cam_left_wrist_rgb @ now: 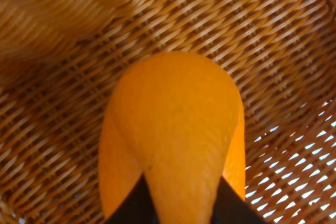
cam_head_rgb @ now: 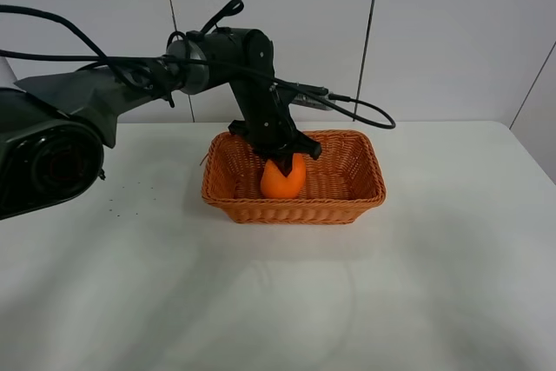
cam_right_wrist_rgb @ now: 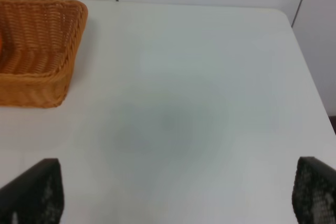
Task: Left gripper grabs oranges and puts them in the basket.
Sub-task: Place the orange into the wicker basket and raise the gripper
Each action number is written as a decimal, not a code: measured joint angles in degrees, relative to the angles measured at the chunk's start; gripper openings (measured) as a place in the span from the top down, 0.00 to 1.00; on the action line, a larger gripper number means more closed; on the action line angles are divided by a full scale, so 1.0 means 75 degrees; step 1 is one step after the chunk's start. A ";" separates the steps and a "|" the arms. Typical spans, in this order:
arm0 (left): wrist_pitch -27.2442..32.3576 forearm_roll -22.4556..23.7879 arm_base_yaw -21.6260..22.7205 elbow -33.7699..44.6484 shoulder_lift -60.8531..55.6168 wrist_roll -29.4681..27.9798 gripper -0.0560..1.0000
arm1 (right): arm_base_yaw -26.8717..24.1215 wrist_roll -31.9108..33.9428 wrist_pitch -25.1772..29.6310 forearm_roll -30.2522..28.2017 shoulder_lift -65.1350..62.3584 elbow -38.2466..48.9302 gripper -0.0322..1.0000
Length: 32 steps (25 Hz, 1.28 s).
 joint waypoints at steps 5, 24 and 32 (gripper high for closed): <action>0.0191 -0.0007 0.0000 0.0000 0.0007 0.0033 0.35 | 0.0000 0.0000 0.0000 0.0000 0.0000 0.0000 0.30; 0.1160 0.0344 0.0020 -0.0640 -0.0801 0.0200 0.15 | 0.0000 0.0000 0.0000 0.0000 0.0000 0.0000 0.30; 0.1160 0.0350 0.0602 -0.0636 -0.1189 0.0200 0.15 | 0.0000 0.0000 0.0000 0.0000 0.0000 0.0000 0.30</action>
